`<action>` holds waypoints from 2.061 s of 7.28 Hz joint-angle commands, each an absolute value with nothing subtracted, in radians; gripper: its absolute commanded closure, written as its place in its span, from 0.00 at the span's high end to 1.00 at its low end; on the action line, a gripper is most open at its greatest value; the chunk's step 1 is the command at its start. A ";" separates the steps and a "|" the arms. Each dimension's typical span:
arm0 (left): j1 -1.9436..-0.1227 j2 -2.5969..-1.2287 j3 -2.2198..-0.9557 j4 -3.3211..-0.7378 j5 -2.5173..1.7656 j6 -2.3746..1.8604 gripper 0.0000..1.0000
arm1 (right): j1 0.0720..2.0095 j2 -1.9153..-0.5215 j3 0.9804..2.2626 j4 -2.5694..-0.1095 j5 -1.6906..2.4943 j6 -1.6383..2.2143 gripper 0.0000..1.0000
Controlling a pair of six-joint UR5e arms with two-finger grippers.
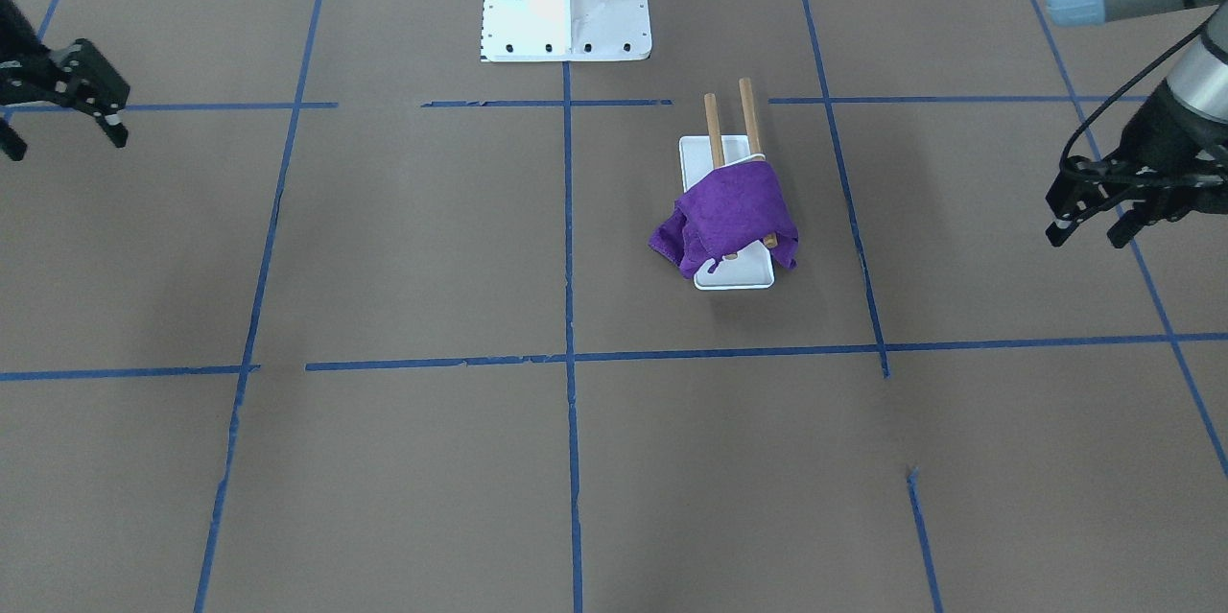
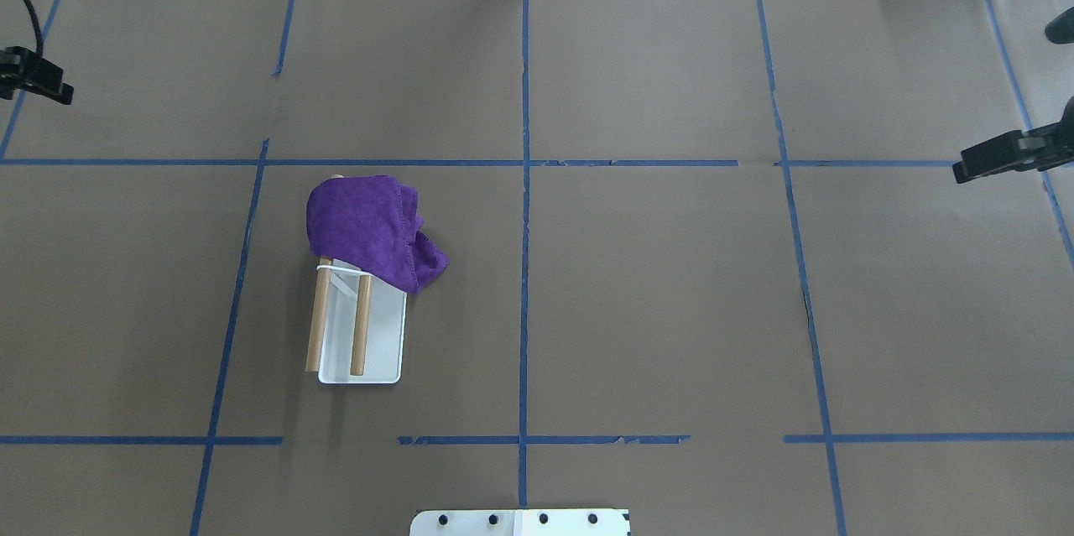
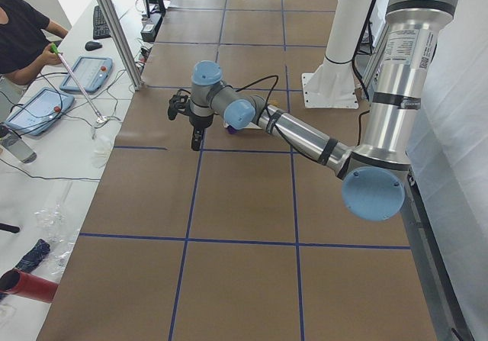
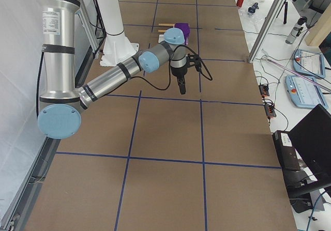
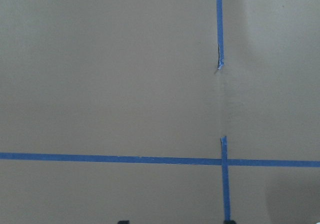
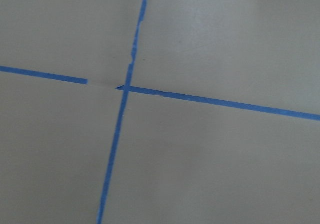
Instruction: Hang towel on rack
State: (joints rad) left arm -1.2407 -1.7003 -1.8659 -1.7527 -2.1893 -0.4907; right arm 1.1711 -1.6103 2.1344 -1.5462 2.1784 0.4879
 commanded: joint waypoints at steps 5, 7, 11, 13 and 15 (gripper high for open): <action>-1.505 -1.531 -1.805 -1.634 -2.325 0.140 1.00 | 1.560 -1.669 1.855 -1.654 2.309 -0.141 1.00; -1.505 -1.502 -1.823 -1.548 -2.351 0.152 1.00 | 1.594 -1.681 1.855 -1.652 2.309 -0.150 1.00; -1.502 -1.486 -1.798 -1.554 -2.359 0.150 1.00 | 1.577 -1.658 1.833 -1.655 2.302 -0.135 1.00; -1.502 -1.489 -1.819 -1.539 -2.361 0.152 1.00 | 1.569 -1.657 1.813 -1.658 2.304 -0.133 1.00; -1.503 -1.506 -1.845 -1.447 -2.350 0.147 1.00 | 1.554 -1.632 1.770 -1.655 2.309 -0.133 1.00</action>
